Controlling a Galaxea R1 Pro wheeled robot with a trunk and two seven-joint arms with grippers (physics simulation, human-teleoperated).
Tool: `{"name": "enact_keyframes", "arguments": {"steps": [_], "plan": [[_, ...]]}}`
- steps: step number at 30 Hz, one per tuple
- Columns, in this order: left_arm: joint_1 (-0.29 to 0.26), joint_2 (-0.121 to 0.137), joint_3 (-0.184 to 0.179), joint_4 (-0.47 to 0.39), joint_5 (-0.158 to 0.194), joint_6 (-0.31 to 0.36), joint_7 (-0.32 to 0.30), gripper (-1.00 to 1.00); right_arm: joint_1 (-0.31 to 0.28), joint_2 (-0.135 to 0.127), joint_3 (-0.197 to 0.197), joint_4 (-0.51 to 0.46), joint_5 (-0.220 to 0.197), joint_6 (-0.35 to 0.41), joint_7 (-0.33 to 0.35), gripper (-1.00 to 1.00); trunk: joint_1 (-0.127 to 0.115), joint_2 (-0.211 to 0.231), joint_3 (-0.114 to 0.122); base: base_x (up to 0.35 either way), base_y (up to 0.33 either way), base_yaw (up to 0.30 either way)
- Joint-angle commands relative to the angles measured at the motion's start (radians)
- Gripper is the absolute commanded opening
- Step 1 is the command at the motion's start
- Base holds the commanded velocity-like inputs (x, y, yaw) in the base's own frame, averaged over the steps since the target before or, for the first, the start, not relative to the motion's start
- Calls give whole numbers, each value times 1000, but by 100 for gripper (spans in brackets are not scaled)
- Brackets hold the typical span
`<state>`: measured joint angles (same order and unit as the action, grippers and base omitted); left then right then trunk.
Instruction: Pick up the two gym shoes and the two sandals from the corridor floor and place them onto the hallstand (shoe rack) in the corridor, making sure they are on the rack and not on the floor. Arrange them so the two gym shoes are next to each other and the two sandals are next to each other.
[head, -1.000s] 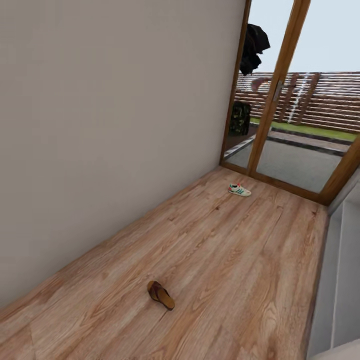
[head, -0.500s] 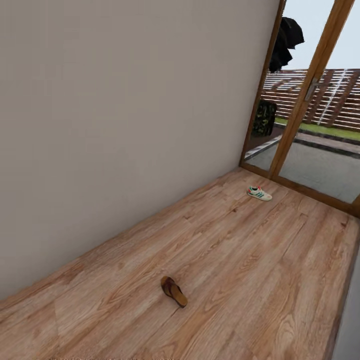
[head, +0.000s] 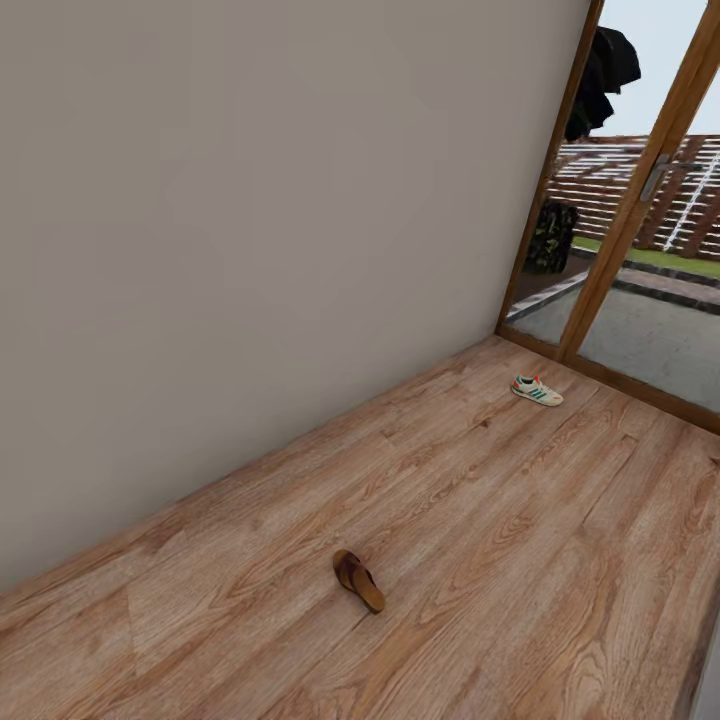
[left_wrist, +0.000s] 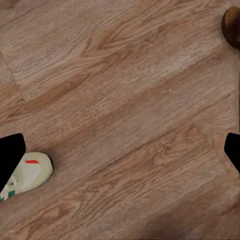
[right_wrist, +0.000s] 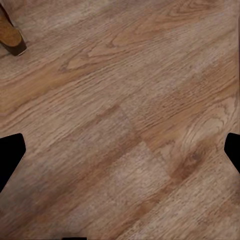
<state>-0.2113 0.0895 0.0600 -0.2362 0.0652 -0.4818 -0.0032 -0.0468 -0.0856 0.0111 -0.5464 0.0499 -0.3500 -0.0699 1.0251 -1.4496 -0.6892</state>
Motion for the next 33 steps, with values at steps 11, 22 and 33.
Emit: {"name": "enact_keyframes", "arguments": {"steps": [11, 22, 33], "plan": [[-168, 2, -7, -27, -3, 128, -6, 100, -150, -1, 1, -111, 40, 50, 1, 100, 0, 0, -1, 0, 0, 3], [-213, 0, -4, -30, -3, 216, -6, 100, -283, -10, -5, -116, 75, 223, -1, 100, 0, 0, -1, 0, 0, 0], [-212, -2, -4, -29, -2, 195, -6, 100, -294, -9, 0, -41, 77, 244, 0, 100, 0, 0, -1, 0, 0, 0]]}}
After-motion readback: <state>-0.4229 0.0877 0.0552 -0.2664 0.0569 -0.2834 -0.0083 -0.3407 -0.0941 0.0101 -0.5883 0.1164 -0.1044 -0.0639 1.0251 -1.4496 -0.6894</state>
